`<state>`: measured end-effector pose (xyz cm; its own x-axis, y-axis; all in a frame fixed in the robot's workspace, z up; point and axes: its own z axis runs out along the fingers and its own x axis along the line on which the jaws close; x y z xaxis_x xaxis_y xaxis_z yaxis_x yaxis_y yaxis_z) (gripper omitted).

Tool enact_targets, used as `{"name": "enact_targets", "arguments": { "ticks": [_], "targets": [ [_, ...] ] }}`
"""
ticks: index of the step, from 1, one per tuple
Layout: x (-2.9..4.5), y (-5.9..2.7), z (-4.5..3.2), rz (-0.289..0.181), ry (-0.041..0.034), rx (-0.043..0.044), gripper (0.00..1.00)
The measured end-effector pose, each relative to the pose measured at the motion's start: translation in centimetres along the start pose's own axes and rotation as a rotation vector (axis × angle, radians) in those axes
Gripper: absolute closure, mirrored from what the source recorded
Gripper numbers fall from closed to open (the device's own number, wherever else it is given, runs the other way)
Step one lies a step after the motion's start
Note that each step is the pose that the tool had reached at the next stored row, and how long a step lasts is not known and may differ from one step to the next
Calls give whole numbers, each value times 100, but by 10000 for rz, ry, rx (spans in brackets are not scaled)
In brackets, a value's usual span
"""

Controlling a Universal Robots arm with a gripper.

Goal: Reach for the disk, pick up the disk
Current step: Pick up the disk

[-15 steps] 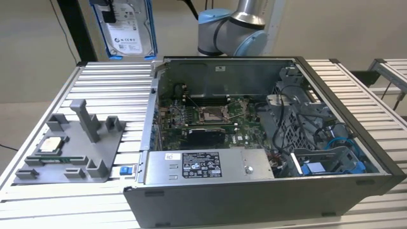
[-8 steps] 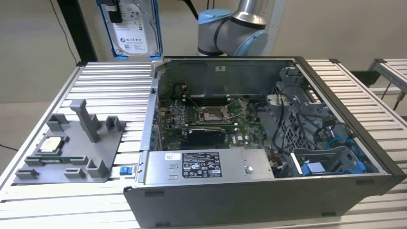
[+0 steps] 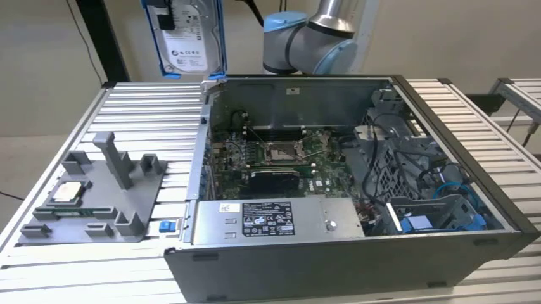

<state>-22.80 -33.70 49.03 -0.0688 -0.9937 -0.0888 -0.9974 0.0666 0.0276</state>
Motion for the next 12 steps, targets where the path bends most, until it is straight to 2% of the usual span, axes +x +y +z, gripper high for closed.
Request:
{"name": "enact_targets", "arguments": {
  "ticks": [12],
  "targets": [
    [-20, -295, -6, 0, 0, 0, 100]
  ]
}}
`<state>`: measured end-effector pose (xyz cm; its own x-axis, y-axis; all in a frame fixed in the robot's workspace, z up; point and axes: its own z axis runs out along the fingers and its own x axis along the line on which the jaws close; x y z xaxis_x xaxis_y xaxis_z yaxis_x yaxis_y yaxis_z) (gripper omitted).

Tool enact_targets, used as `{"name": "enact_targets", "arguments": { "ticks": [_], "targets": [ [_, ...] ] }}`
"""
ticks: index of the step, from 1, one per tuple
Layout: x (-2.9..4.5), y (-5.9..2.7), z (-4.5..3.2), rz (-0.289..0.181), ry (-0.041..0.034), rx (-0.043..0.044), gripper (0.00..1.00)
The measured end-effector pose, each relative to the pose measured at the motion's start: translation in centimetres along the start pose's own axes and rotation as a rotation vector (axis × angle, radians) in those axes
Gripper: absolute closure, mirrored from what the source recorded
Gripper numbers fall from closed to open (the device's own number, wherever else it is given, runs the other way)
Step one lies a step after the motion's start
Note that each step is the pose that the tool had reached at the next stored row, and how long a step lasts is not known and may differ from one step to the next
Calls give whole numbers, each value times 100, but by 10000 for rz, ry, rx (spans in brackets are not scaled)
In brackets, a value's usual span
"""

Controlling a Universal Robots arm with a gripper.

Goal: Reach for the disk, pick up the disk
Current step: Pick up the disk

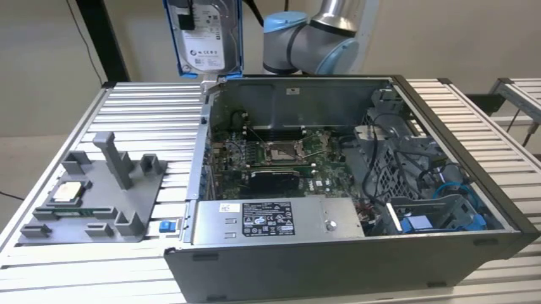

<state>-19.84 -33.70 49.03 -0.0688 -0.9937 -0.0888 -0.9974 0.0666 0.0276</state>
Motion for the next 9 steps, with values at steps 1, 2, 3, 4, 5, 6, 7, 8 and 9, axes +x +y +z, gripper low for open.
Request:
{"name": "enact_targets", "arguments": {
  "ticks": [1, 2, 3, 4, 5, 6, 7, 8, 9],
  "targets": [
    [-2, -26, -1, 0, 0, 0, 100],
    [-4, -52, -1, 0, 1, -1, 100],
    [-5, -77, -1, 0, 0, 1, 100],
    [-7, -104, -2, 0, -1, 1, 100],
    [-9, -130, -3, -1, -1, 0, 100],
    [-11, -155, -3, 0, -1, 0, 100],
    [-12, -181, -4, 0, 0, 0, 100],
    [-14, -205, -4, 0, 0, 0, 100],
    [-16, -231, -5, 0, 0, 0, 100]
  ]
}}
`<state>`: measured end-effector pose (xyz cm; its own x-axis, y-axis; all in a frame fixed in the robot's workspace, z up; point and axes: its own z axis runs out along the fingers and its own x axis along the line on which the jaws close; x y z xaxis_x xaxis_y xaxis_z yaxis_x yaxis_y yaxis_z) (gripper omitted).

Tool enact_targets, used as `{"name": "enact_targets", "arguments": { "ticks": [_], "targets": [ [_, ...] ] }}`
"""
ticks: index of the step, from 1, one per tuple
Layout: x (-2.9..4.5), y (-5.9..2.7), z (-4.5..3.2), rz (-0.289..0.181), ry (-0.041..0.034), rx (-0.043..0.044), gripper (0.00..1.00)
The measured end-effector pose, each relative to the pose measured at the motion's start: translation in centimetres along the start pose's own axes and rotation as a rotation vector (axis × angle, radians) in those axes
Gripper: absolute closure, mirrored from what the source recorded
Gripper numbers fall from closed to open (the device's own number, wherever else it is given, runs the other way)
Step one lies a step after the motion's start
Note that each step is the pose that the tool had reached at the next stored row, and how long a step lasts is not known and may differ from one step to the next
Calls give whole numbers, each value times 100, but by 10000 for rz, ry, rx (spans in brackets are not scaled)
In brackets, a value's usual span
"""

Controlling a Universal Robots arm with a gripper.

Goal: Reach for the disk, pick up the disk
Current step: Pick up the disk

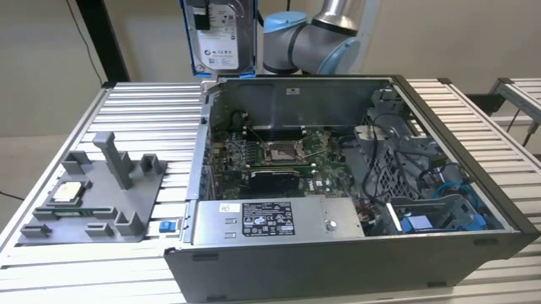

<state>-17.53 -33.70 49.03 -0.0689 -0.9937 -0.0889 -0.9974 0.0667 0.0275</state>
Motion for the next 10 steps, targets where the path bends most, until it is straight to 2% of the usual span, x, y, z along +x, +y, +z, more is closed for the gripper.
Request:
{"name": "enact_targets", "arguments": {
  "ticks": [10],
  "targets": [
    [-14, -209, -4, -1, 0, 0, 100]
  ]
}}
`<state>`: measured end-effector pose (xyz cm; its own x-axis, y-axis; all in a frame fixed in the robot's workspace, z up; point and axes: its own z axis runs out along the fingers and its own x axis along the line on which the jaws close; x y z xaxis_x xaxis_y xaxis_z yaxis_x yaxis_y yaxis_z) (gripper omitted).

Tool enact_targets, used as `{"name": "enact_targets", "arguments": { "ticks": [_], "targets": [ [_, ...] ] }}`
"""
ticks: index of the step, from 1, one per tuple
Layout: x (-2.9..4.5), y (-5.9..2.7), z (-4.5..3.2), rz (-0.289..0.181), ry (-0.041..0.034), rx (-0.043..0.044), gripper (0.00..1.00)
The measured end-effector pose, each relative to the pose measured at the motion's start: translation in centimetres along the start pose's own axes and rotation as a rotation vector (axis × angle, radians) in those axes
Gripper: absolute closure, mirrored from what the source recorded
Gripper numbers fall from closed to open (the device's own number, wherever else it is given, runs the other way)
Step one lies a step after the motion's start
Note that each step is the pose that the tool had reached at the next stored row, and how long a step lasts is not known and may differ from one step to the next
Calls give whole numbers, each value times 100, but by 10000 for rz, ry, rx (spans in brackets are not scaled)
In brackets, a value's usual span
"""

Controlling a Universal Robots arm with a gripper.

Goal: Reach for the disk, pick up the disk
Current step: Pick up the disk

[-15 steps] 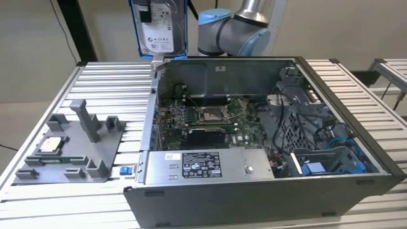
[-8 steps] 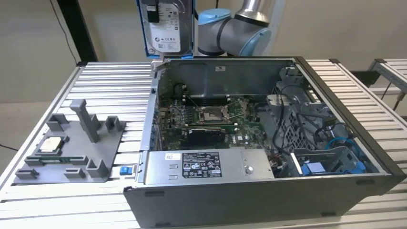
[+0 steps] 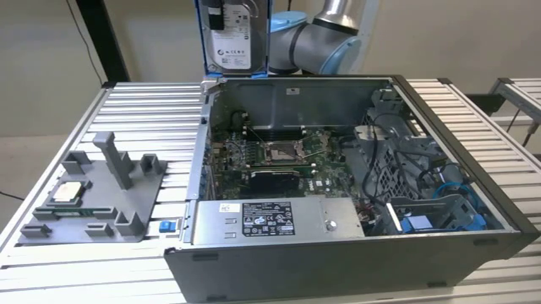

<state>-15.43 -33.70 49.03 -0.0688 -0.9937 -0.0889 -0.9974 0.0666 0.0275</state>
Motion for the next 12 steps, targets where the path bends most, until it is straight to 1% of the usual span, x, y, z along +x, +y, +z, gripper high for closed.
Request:
{"name": "enact_targets", "arguments": {
  "ticks": [12],
  "targets": [
    [-13, -189, -4, 0, 0, 0, 100]
  ]
}}
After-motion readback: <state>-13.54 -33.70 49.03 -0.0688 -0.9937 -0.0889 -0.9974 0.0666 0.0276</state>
